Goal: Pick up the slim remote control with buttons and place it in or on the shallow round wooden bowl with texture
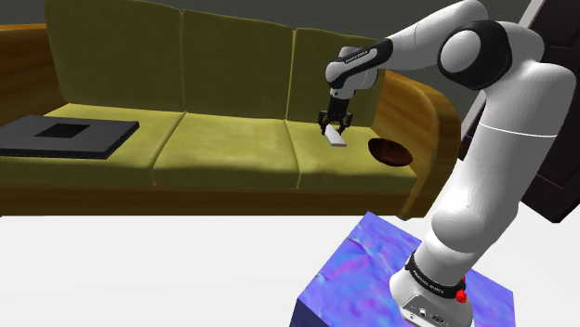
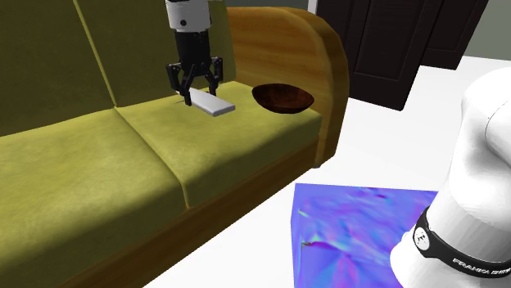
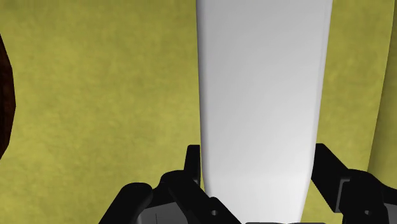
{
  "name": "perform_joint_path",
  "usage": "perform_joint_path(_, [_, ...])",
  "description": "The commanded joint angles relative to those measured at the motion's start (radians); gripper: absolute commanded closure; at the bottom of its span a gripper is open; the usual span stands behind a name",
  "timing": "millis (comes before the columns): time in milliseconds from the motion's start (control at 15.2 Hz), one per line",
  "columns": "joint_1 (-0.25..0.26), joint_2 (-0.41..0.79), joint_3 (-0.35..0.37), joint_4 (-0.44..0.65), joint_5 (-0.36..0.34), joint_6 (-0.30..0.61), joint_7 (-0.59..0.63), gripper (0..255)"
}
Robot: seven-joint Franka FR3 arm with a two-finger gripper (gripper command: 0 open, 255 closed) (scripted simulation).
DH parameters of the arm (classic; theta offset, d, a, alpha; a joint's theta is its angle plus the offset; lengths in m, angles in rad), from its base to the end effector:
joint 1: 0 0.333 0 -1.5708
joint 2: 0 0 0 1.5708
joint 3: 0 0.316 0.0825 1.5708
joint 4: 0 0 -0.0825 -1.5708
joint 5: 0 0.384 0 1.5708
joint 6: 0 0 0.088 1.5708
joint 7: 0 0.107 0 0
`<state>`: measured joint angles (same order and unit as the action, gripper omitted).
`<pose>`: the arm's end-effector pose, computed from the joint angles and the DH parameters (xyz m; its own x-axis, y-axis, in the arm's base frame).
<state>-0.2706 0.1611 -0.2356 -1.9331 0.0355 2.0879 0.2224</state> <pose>0.5216 -0.2820 0.4061 0.7363 -0.6767 0.0000 -0.6767 -0.7362 0.0068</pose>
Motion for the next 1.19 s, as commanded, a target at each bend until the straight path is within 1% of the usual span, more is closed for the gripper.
perform_joint_path(0, [0.001, -0.009, 0.000, 0.018, -0.003, -0.027, 0.002, 255])
perform_joint_path(462, [0.002, -0.034, -0.001, 0.071, -0.010, -0.105, 0.007, 255])
perform_joint_path(792, [-0.052, -0.102, -0.049, -0.013, -0.025, -0.086, -0.091, 255])
perform_joint_path(1122, [-0.109, -0.148, -0.102, -0.068, -0.038, -0.075, -0.195, 255])
